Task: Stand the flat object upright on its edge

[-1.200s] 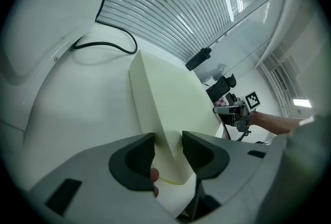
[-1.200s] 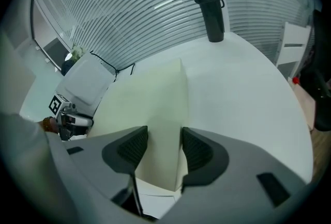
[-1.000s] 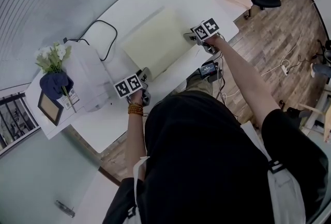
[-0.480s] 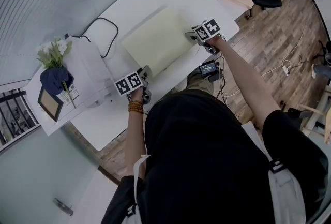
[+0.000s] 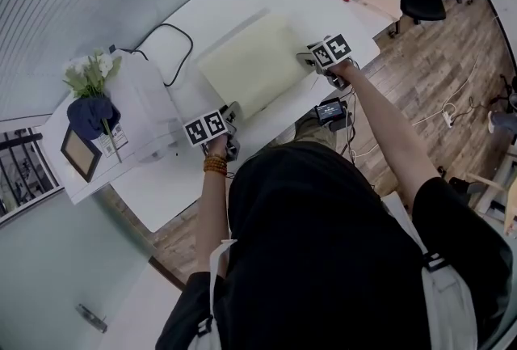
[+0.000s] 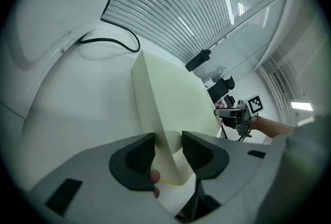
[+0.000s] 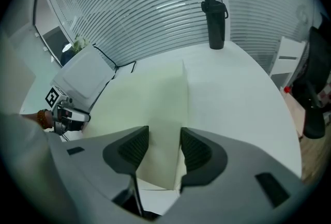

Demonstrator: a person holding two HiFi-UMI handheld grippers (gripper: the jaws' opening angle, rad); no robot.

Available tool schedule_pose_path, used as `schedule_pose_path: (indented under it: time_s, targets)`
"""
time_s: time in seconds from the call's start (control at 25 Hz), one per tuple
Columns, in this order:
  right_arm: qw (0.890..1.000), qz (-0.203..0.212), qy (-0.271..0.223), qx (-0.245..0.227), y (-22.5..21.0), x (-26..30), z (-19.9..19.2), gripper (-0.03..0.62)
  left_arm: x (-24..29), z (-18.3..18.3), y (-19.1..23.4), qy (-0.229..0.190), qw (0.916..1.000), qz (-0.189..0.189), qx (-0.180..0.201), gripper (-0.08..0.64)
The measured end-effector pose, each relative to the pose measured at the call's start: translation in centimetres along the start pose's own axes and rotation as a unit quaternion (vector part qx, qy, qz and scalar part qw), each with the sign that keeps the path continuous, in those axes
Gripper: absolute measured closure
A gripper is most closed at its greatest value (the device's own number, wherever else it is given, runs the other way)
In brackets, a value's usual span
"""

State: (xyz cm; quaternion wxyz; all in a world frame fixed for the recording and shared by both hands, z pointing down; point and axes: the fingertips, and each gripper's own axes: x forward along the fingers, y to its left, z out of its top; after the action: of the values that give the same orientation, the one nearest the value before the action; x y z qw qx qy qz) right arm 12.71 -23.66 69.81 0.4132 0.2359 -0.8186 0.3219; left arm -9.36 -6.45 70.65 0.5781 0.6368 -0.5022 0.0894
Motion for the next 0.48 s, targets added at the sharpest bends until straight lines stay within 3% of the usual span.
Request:
schedule_pose_path:
  time_s: [0.48]
  targets:
    - [1.0,-0.016,0.005,-0.013,0.51,-0.79,0.25,0.407,-0.01,-0.04,0.13,-0.003,0.9999,-0.013,-0.01,0.388]
